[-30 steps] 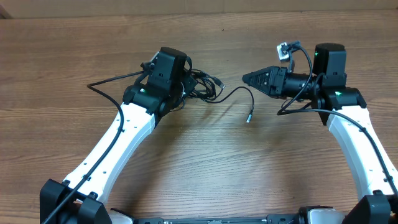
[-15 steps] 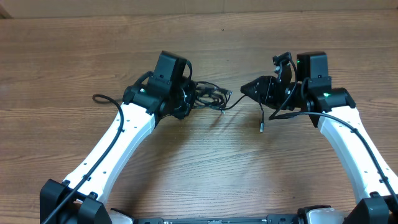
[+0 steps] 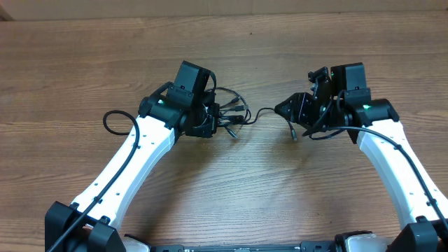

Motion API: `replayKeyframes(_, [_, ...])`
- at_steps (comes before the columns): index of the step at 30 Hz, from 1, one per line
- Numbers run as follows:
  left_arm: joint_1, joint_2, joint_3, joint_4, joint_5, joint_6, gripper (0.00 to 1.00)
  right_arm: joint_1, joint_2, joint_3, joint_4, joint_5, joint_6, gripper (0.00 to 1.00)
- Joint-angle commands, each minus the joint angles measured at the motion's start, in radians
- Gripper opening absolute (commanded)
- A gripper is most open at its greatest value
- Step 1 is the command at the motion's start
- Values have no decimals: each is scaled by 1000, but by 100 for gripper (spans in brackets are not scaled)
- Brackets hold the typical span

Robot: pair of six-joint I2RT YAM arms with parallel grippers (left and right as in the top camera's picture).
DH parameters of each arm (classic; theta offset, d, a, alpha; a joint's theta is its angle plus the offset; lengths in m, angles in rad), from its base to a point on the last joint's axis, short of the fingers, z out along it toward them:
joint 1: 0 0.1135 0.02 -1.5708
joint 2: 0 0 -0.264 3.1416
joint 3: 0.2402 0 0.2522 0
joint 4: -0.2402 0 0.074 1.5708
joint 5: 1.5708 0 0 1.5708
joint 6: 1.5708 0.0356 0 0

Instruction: Untangle cables

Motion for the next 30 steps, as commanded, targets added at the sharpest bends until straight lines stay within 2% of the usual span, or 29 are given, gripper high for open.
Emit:
replayKeyframes(1, [6, -14, 8, -8, -90, 76, 11, 5, 10, 8, 1, 26, -3, 47])
replayKeyframes(7, [6, -14, 8, 79, -95, 359, 7, 5, 38, 8, -3, 26, -4, 47])
replayKeyframes(10, [6, -14, 8, 163, -47, 417, 8, 5, 38, 8, -2, 27, -4, 47])
replayKeyframes(15, [5, -14, 8, 322, -19, 603, 4, 5, 38, 8, -10, 26, -4, 46])
replayKeyframes(18, [8, -14, 8, 326, -21, 607, 4, 5, 38, 8, -22, 26, -7, 46])
replayKeyframes(24, [26, -14, 8, 249, -22, 489, 5, 5, 38, 8, -32, 27, -45, 51])
replayKeyframes(25, [27, -14, 8, 222, -29, 492, 12, 5, 38, 8, -32, 27, -45, 51])
replayKeyframes(27, [26, -13, 8, 166, -29, 521, 33, 5, 38, 8, -32, 27, -45, 51])
replayKeyframes(30, [26, -13, 8, 95, -29, 622, 53, 5, 38, 8, -31, 27, -45, 52])
